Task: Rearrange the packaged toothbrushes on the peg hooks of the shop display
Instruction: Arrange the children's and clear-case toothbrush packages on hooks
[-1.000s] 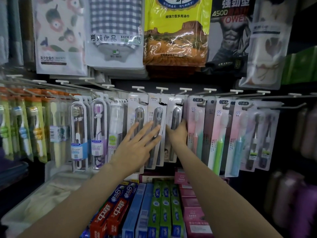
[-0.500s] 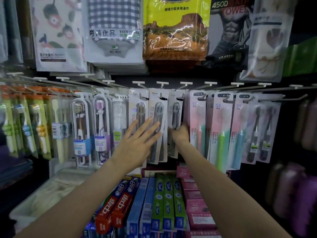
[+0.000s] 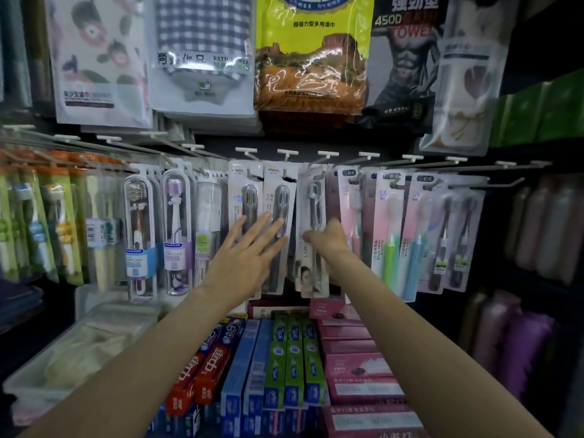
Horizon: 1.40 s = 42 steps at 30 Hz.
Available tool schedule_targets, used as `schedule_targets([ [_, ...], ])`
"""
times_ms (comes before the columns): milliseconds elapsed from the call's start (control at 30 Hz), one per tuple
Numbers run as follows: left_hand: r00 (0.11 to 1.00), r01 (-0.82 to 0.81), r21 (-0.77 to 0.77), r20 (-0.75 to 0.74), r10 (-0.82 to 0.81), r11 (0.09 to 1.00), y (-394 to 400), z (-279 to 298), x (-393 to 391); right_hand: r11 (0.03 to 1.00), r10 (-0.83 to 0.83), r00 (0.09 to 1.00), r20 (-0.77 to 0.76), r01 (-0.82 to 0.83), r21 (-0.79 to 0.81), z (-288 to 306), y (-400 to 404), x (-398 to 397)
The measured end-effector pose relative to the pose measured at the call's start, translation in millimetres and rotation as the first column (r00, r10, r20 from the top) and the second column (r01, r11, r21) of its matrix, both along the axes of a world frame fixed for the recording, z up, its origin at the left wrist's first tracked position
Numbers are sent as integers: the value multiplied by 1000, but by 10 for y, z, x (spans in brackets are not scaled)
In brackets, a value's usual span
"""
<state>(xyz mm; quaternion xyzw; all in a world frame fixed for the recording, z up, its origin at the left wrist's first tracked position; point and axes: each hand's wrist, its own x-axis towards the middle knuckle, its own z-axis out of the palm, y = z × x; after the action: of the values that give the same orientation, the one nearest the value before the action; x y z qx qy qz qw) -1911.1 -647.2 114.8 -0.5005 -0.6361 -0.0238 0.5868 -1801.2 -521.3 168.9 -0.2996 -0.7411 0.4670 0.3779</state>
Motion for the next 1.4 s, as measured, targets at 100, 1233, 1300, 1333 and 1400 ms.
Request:
schedule_targets([
  [100, 1000, 21, 12, 23, -21, 1000, -2, 12, 25, 992, 94, 994, -53, -98, -82, 8, -15, 80],
  [1233, 991, 47, 24, 124, -49, 999, -84, -200, 242, 934, -49, 998, 42, 31, 355, -152, -90, 450],
  [1300, 990, 55, 39, 127, -59, 998, -91, -154, 241, 924, -64, 997, -41, 75, 375, -54, -78, 431],
  [1333, 990, 56, 44, 129, -61, 997, -92, -122, 242, 932, -53, 996, -67, 73, 356, 0, -67, 416],
  [1400, 991, 48, 47, 123, -53, 998, -93, -50, 241, 952, -2, 996, -85, 28, 305, 105, -60, 378],
])
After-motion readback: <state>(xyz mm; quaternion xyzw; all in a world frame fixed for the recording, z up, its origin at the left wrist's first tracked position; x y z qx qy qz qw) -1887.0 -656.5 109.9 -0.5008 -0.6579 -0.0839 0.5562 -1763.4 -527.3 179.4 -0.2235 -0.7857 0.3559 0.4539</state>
